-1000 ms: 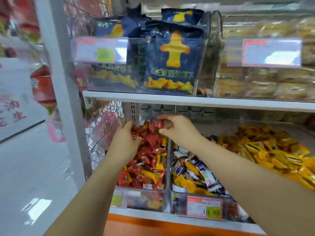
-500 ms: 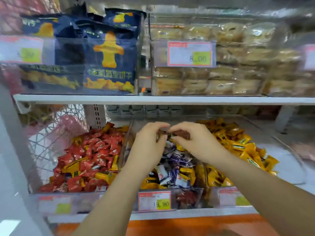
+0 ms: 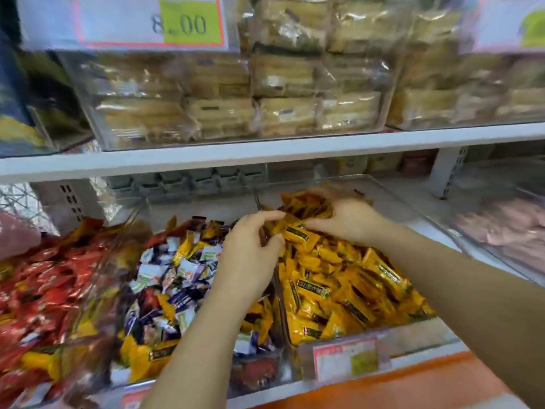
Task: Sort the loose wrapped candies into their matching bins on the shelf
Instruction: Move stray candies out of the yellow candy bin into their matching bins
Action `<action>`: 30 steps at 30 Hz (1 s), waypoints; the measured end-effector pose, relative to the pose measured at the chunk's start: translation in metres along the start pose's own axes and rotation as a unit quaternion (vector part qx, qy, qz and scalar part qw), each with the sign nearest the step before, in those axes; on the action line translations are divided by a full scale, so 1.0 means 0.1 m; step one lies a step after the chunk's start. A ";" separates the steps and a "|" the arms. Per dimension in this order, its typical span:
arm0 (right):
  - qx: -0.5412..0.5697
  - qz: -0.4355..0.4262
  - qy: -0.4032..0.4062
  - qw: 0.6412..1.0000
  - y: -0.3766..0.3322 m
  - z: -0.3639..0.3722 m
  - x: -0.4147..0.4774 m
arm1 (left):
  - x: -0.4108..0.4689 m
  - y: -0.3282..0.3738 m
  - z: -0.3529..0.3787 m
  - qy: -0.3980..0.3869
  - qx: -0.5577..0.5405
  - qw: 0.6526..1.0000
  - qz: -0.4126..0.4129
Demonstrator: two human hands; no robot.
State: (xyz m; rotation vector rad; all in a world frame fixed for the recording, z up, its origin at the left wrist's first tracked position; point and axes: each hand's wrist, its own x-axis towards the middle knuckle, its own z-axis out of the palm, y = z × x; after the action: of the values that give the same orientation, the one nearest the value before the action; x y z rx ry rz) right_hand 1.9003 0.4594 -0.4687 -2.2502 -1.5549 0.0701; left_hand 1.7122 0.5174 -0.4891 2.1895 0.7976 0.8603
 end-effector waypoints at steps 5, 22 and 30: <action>0.051 0.041 -0.015 0.998 -0.05 0.14 0.30 | 0.07 -0.06 0.02 -0.001 -0.058 0.998 -0.014; -0.103 -0.110 -0.099 0.984 0.04 -0.02 -0.45 | 0.03 -0.10 -0.02 -0.020 -0.048 0.999 0.006; -0.007 -0.106 0.037 0.994 0.06 -0.16 -0.72 | -0.03 -0.10 -0.06 -0.027 -0.055 0.998 0.017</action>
State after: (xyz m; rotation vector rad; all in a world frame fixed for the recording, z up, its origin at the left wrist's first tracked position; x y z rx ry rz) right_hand 1.8826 0.3879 -0.4698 -2.0602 -1.7475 -0.0844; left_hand 1.7033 0.5236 -0.4938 2.1248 0.6722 0.8389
